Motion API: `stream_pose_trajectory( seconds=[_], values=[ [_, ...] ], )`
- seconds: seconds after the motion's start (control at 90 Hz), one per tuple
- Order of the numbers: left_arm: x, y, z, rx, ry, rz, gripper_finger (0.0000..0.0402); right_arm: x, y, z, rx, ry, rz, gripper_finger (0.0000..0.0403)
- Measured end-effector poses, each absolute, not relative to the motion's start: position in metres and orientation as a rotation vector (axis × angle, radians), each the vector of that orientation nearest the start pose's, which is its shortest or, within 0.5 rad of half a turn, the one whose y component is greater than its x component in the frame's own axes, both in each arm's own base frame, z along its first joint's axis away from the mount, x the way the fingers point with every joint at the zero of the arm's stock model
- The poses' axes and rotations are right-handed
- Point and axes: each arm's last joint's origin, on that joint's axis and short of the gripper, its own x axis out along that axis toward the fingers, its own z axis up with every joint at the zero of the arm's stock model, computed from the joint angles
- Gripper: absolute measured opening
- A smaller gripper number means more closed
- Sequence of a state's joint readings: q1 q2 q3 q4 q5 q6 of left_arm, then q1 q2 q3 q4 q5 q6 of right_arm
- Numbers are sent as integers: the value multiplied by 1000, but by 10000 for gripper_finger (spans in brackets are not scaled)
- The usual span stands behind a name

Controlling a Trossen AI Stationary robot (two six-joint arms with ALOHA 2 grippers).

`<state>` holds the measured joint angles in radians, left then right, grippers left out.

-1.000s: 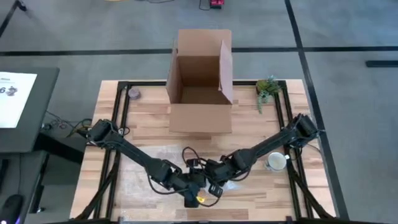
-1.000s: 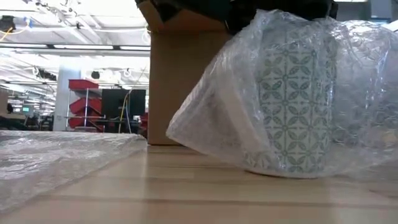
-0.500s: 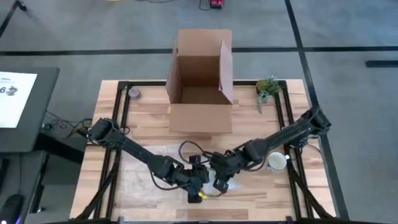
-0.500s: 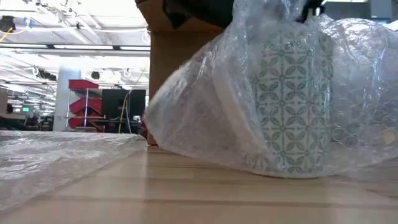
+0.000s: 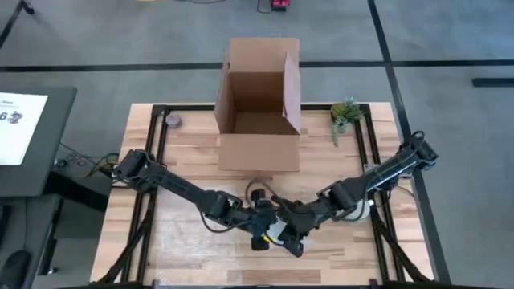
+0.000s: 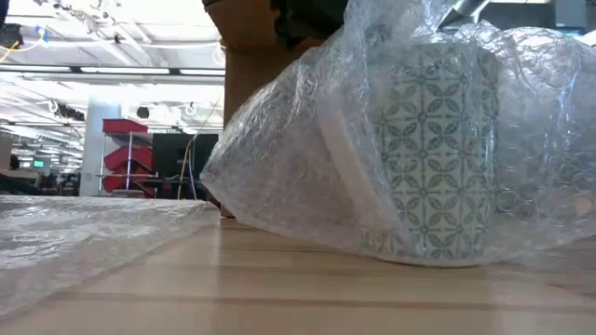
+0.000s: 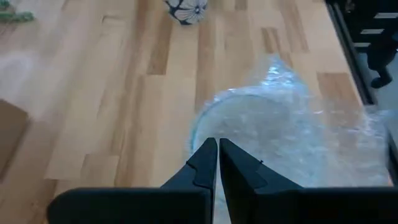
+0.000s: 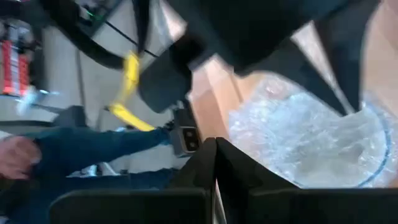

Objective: Wrap mug
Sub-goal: Wrap the blue patterned mug with the right transparent bubble wrap

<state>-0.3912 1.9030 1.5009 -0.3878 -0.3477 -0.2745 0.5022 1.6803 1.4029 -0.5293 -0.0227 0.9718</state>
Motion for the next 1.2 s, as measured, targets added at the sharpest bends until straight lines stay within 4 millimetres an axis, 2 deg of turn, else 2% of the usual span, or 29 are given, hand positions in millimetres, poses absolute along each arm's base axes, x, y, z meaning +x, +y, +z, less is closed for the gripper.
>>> stream_pose_trajectory(
  seconds=[0.111,0.244,0.433,0.556,0.767,0.9,1.011,1.2],
  values=[
    [390,-147,243,67,811,66,0,329,187,259,663,1034,28,0],
    [388,-145,251,86,852,75,0,334,191,228,630,1147,-59,0],
    [380,-156,263,104,915,52,0,329,188,207,612,1268,-193,0],
    [375,-167,265,94,929,-11,0,327,186,216,622,1246,-174,0],
    [372,-175,265,67,929,-26,0,317,179,251,684,1160,-130,0],
    [371,-179,266,51,921,-28,0,311,170,270,724,1083,-181,0],
    [370,-181,266,17,923,-15,0,313,159,269,718,1069,-260,0],
    [370,-187,273,-51,873,-34,0,321,142,250,679,1146,-386,0]
  ],
)
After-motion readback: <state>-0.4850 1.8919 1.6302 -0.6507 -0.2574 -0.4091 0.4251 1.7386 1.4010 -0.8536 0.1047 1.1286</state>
